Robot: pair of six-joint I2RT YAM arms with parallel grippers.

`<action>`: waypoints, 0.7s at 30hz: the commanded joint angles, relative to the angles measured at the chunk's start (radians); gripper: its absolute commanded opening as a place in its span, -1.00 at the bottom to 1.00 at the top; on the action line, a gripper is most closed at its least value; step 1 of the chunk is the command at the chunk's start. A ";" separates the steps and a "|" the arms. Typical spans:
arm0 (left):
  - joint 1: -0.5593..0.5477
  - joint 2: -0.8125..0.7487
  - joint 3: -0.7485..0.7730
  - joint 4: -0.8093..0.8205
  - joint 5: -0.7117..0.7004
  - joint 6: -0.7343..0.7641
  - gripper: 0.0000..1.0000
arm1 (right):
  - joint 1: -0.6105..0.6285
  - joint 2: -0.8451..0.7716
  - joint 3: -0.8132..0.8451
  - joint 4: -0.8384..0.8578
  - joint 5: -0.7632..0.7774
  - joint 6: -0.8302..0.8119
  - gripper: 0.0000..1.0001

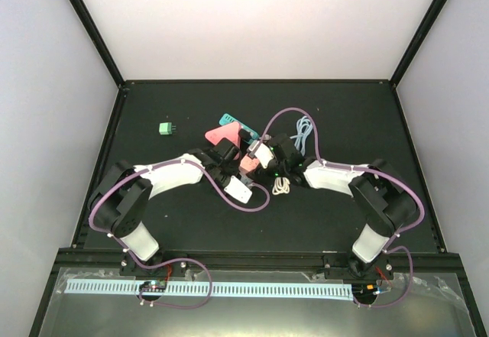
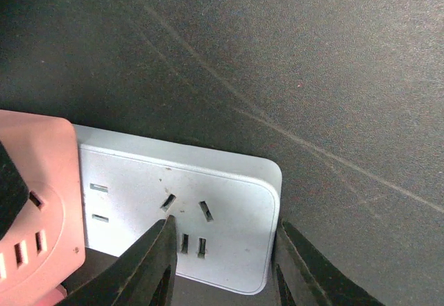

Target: Pull the plug off the socket

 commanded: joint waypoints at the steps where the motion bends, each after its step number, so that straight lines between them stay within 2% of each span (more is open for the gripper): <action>1: 0.014 0.103 -0.034 -0.028 -0.120 -0.052 -0.32 | 0.021 -0.074 0.026 -0.071 -0.213 0.026 -0.98; 11: 0.008 0.109 -0.030 -0.032 -0.128 -0.051 -0.32 | 0.021 -0.057 0.066 -0.151 -0.100 -0.008 -0.98; 16: 0.007 0.114 -0.024 -0.035 -0.130 -0.055 -0.32 | 0.020 -0.126 -0.014 -0.052 -0.239 0.039 -0.98; 21: 0.005 0.119 -0.023 -0.039 -0.131 -0.056 -0.32 | 0.020 -0.113 0.010 -0.046 -0.195 0.055 -0.98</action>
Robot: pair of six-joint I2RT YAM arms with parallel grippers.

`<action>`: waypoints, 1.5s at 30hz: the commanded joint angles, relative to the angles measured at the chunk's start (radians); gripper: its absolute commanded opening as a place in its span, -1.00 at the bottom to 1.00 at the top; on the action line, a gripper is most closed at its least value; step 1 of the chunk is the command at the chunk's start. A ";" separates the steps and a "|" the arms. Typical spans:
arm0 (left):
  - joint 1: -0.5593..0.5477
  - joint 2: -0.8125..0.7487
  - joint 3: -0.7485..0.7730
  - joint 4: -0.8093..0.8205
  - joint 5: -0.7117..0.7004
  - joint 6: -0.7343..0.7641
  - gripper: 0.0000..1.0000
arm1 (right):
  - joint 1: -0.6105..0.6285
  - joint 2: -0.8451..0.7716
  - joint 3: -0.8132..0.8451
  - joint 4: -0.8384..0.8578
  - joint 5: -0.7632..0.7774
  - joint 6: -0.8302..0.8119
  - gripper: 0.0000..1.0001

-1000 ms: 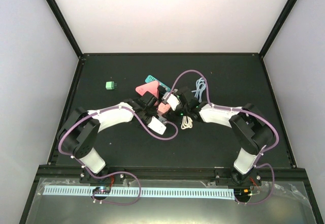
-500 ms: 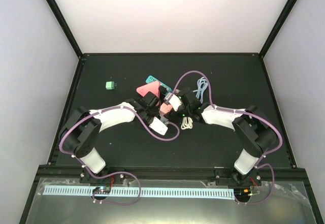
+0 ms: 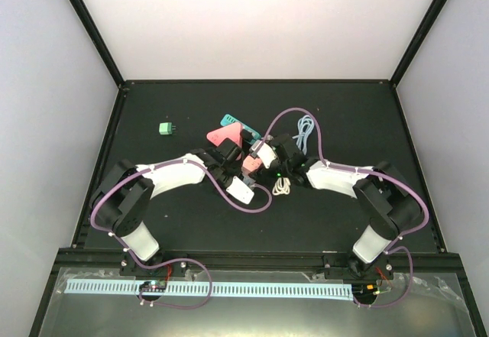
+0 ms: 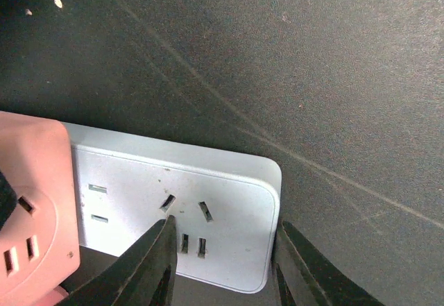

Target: Pull the plug off the socket

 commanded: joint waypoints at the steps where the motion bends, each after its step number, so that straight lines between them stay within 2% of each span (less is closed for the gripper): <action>1: 0.021 0.110 -0.036 -0.038 -0.140 -0.055 -0.32 | 0.027 -0.073 0.034 -0.025 -0.191 0.035 -0.98; 7: 0.014 0.115 -0.034 -0.039 -0.149 -0.055 -0.32 | 0.029 -0.026 0.109 -0.136 -0.187 0.013 -0.98; 11: 0.013 0.116 -0.031 -0.040 -0.150 -0.058 -0.32 | 0.027 -0.056 0.088 -0.129 -0.217 -0.008 -0.98; 19: 0.013 0.116 -0.008 -0.041 -0.178 -0.090 -0.29 | 0.021 -0.045 0.094 -0.137 -0.163 0.011 -0.98; 22: 0.016 0.080 0.023 -0.068 -0.137 -0.123 -0.24 | 0.009 -0.055 0.097 -0.140 -0.175 0.018 -0.98; 27: 0.016 -0.018 0.076 -0.135 -0.002 -0.168 0.07 | -0.031 -0.090 0.103 -0.141 -0.225 0.027 -0.98; 36: 0.020 -0.212 0.134 -0.175 0.177 -0.383 0.73 | -0.147 -0.153 0.147 -0.141 -0.331 0.107 -0.98; 41: 0.043 -0.345 0.141 -0.157 0.222 -0.561 0.96 | -0.233 -0.172 0.168 -0.098 -0.413 0.213 -0.98; 45: 0.074 -0.463 0.126 -0.058 0.189 -0.725 0.98 | -0.262 -0.199 0.174 -0.050 -0.466 0.304 -0.98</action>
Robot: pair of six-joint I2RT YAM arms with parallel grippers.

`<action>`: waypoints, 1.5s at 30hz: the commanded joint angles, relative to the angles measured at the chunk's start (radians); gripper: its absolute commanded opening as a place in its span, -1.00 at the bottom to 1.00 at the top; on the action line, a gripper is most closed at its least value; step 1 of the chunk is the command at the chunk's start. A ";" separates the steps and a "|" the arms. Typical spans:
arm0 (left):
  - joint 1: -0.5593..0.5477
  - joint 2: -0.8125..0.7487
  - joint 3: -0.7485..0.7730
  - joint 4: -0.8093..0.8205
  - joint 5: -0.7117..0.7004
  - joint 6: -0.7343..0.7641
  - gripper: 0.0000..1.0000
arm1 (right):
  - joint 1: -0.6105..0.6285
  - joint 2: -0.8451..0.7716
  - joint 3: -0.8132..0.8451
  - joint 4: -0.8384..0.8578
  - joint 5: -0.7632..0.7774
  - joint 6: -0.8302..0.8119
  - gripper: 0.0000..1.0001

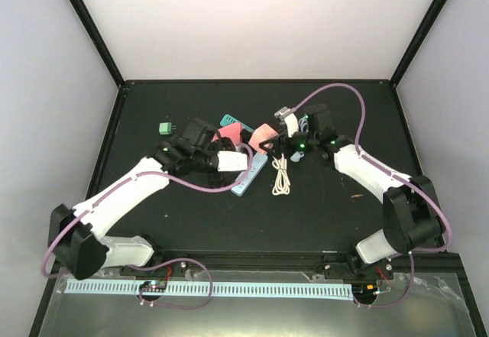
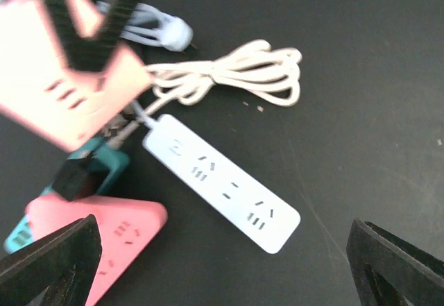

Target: Pull the plug off the socket

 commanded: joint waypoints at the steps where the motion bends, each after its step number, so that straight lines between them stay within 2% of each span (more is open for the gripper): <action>1: 0.038 -0.121 0.007 0.117 0.006 -0.244 0.98 | -0.021 -0.062 0.036 0.100 -0.108 0.133 -0.98; 4: 0.042 -0.183 -0.016 0.220 -0.062 -0.328 0.97 | -0.021 -0.077 0.040 0.150 -0.129 0.212 -0.97; 11: 0.051 -0.209 0.033 0.238 -0.183 -0.416 0.97 | -0.021 -0.099 0.056 0.260 -0.136 0.387 -0.93; 16: 0.053 -0.187 0.069 0.227 -0.106 -0.417 0.98 | -0.020 -0.082 0.053 0.391 -0.132 0.560 -0.90; 22: 0.052 -0.141 0.106 0.255 -0.103 -0.426 0.98 | -0.008 -0.054 0.015 0.535 -0.138 0.739 -0.89; 33: 0.051 -0.050 0.204 0.256 -0.074 -0.478 0.97 | 0.087 -0.057 -0.003 0.560 -0.123 0.780 -0.86; 40: 0.046 -0.022 0.227 0.249 -0.068 -0.464 0.65 | 0.109 -0.045 -0.005 0.570 -0.123 0.813 -0.83; 45: 0.043 -0.020 0.229 0.244 -0.067 -0.446 0.20 | 0.116 -0.039 -0.002 0.572 -0.126 0.829 -0.82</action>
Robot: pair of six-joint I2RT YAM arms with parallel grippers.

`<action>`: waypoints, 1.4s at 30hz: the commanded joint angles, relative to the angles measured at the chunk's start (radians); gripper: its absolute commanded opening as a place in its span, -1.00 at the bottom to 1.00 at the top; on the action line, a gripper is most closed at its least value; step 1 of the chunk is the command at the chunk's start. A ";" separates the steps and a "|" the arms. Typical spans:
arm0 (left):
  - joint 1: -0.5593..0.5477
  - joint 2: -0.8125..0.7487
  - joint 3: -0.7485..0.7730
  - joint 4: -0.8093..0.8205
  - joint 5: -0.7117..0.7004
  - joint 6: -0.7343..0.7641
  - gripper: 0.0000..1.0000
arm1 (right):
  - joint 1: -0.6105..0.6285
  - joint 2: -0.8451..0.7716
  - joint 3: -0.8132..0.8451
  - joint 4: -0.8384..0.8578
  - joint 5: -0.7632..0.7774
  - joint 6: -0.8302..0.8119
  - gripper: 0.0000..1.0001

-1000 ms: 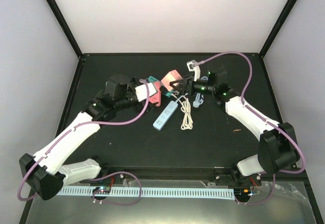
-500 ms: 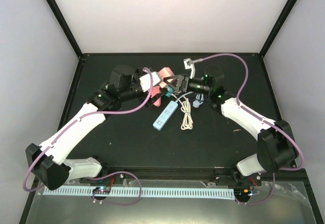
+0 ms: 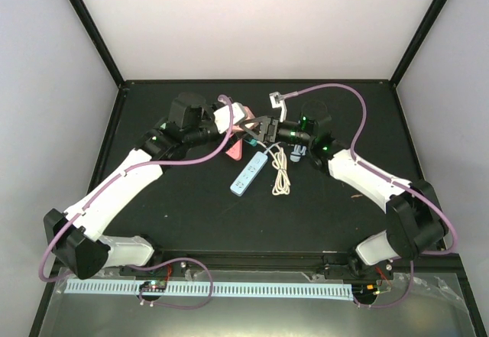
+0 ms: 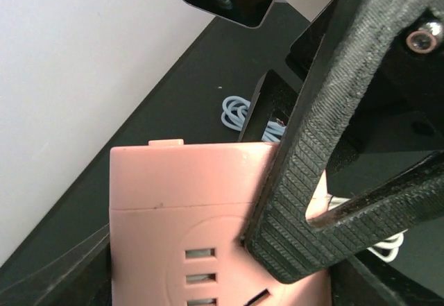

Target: Pull the plug off the socket

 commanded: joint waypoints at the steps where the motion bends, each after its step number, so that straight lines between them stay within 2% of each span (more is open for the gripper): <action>1: -0.006 0.003 0.045 0.006 0.017 0.014 0.13 | 0.012 0.005 -0.001 0.063 -0.011 0.024 -0.81; 5: -0.005 0.001 0.044 0.000 -0.002 0.020 -0.12 | 0.012 0.004 0.004 0.058 -0.014 0.020 -0.70; 6: -0.006 0.000 0.044 -0.001 -0.017 0.012 -0.16 | 0.012 0.004 0.011 0.049 -0.015 0.010 -0.62; 9: 0.000 -0.015 0.031 -0.008 -0.043 0.004 -0.24 | 0.007 0.002 0.041 -0.025 -0.005 -0.040 -0.10; 10: 0.003 -0.023 0.021 -0.008 -0.043 0.001 -0.25 | 0.003 -0.001 0.053 -0.047 -0.003 -0.055 0.00; 20: 0.062 -0.066 -0.032 -0.033 0.032 -0.018 -0.35 | -0.080 -0.058 0.096 -0.205 0.017 -0.254 0.68; 23: 0.090 -0.071 -0.035 -0.041 0.054 -0.033 -0.37 | -0.109 -0.064 0.109 -0.242 -0.004 -0.276 0.79; 31: 0.175 -0.080 -0.052 -0.093 0.091 -0.057 -0.38 | -0.139 -0.093 0.117 -0.318 -0.036 -0.368 0.92; 42: 0.454 -0.085 -0.135 -0.199 0.178 -0.030 -0.38 | -0.140 -0.082 0.155 -0.543 -0.077 -0.643 0.94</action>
